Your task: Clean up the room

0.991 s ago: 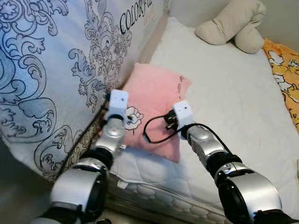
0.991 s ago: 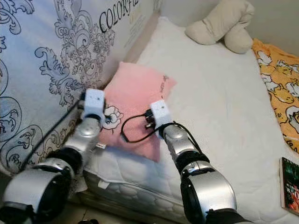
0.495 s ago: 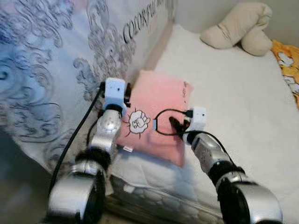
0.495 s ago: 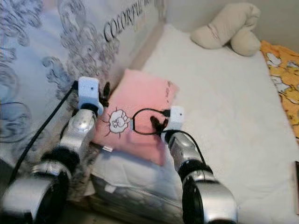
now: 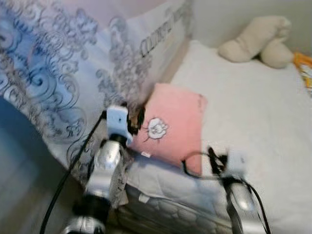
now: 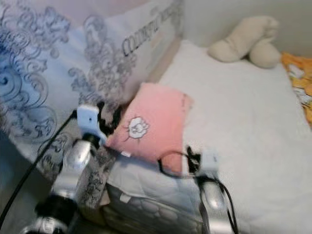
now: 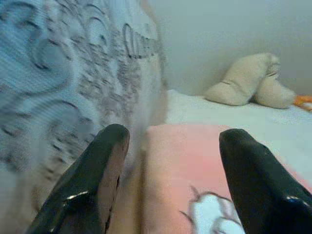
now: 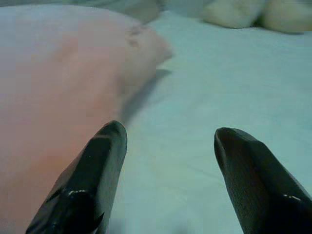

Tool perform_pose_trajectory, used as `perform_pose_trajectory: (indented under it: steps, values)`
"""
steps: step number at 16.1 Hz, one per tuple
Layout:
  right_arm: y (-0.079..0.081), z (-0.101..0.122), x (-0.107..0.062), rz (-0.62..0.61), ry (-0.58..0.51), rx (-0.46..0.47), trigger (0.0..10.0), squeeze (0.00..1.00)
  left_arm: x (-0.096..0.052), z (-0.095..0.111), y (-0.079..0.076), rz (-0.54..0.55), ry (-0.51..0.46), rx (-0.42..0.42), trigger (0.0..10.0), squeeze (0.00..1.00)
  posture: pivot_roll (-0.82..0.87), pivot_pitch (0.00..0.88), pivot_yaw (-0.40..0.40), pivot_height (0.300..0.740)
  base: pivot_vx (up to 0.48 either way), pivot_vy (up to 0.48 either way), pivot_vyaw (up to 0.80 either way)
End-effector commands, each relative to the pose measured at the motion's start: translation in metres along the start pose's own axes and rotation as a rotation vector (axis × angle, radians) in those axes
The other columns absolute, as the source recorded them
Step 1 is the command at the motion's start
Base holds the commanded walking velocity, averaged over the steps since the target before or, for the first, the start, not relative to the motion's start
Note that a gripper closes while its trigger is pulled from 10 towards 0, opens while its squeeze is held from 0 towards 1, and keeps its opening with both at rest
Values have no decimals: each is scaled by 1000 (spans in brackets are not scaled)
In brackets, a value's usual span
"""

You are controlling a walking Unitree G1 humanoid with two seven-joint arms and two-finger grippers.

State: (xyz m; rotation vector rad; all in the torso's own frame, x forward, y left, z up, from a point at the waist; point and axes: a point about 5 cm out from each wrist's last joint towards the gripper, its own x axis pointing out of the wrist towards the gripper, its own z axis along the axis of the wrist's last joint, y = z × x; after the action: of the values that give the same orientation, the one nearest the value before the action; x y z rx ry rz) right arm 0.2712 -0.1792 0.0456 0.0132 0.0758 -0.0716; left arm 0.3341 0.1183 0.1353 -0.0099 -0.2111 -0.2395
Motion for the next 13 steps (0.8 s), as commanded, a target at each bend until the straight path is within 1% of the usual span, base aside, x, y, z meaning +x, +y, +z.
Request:
perform_pose_trajectory:
  steps: [1, 2, 3, 4, 5, 6, 7, 8, 10, 13]
  values:
    - [-3, 18, 4, -16, -89, -20, 10000, 0, 1, 3, -4, -7, -3, -7, 10000, 0, 132, 0, -24, 740, 0, -480, 0]
    - [-7, 22, 7, -34, -98, -37, 10000, 0, -1, -5, -4, 17, 21, -9, 10000, 0, 111, 0, -17, 740, 0, -480, 0]
    - [-7, 24, 7, -41, -103, -28, 10000, 0, -4, -12, -4, 28, 48, -22, 10000, 0, 109, 0, -17, 740, 0, -480, 0]
    - [-6, 26, 8, -28, -105, -18, 10000, 0, -7, -17, -4, 30, 74, -1, 10000, 0, 95, 0, -15, 740, 0, -480, 0]
    - [-3, 27, 7, -12, -103, -17, 10000, 0, -10, -20, -6, 24, 91, 0, 10000, 0, 94, 0, -15, 740, 0, -480, 0]
    - [1, 24, 10, -9, -67, -50, 10000, 0, -17, -29, -9, 14, 144, -21, 10000, 0, 91, 0, -13, 740, 0, -480, 0]
    - [2, 24, 12, -7, -61, -53, 10000, 847, -18, -30, -10, 8, 155, -21, 10000, 0, 92, 0, -15, 740, 0, -480, 0]
    - [5, 26, 14, 11, -60, -51, 10000, 1000, -16, -28, -14, -16, 143, 3, 10000, 0, 98, 0, -18, 740, 0, -480, 0]
    - [9, 25, 15, 30, -55, -62, 10000, 1000, -10, -23, -16, -33, 115, 20, 10000, 0, 104, 0, -24, 740, 0, -480, 0]
    - [14, 23, 15, 49, -47, -88, 10000, 1000, -7, -20, -12, -38, 108, 21, 10000, 0, 110, 0, -25, 740, 0, -480, 0]
